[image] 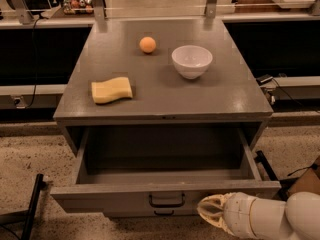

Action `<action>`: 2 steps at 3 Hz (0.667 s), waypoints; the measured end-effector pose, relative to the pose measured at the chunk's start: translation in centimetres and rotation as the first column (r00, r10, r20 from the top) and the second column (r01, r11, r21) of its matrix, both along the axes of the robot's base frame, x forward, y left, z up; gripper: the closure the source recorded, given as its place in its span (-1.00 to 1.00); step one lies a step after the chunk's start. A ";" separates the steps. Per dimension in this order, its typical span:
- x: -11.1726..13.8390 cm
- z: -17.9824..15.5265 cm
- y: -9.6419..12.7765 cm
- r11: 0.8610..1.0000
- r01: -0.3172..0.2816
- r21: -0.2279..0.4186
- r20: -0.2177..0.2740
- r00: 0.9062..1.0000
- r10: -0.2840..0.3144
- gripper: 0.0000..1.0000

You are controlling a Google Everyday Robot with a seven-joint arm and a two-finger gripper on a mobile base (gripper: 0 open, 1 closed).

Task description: Close top drawer

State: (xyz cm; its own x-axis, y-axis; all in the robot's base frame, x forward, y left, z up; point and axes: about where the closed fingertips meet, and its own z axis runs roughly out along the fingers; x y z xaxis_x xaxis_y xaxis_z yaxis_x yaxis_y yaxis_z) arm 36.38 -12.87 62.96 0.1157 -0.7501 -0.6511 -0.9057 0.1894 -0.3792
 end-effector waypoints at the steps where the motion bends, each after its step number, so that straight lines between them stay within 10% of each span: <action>1: 1.6 -1.3 -0.6 0.999 -0.024 0.025 0.021 0.999 0.023 1.00; 2: 5.1 0.1 -2.0 1.000 -0.016 0.027 0.070 0.997 0.014 1.00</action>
Offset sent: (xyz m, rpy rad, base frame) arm 0.0862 -0.0387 0.0119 0.0299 -0.1166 0.0023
